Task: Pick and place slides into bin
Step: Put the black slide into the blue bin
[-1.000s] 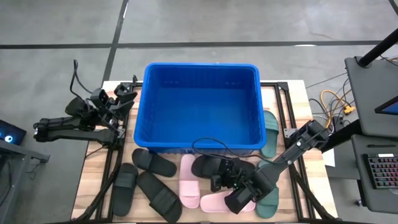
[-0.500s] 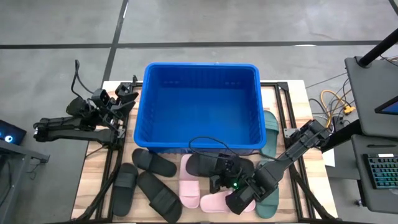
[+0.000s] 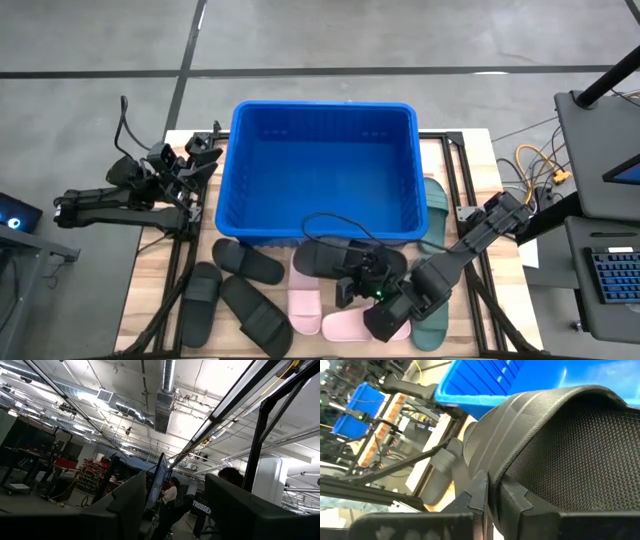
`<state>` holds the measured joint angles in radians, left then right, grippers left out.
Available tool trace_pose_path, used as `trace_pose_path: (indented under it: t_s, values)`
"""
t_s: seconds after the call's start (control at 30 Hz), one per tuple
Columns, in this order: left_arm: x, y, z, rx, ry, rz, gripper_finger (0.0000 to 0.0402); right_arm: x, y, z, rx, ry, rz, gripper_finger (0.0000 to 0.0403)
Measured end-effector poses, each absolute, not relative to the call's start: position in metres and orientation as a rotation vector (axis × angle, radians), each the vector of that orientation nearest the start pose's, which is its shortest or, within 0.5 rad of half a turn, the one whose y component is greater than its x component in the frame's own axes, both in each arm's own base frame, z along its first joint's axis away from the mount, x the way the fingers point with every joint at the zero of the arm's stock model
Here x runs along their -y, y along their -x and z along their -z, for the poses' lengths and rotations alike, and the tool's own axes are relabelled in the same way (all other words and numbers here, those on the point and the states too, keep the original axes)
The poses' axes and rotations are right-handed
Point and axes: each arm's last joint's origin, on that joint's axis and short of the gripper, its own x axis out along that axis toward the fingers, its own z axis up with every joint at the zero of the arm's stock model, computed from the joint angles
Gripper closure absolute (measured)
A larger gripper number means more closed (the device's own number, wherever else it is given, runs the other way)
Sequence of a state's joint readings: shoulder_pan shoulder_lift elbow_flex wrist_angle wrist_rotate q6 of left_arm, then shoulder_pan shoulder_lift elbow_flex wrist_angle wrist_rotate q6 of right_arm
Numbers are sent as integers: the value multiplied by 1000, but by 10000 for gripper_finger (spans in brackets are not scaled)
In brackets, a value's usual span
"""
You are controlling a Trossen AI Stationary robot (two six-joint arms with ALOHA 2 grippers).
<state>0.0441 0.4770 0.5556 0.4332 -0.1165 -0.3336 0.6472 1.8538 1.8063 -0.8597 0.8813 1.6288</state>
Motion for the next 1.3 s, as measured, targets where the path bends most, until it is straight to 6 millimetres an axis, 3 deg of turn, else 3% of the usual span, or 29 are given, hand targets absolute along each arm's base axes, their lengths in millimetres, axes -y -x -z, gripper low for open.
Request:
trace_pose_path:
  t_s: [0.53,1.3]
  values:
    - [-8,-109,-351,533,344,-70,212,-214,-330,-376,-196,-852,616,381]
    - [-8,-109,-351,532,344,-71,212,-197,-337,-404,-145,-791,621,381]
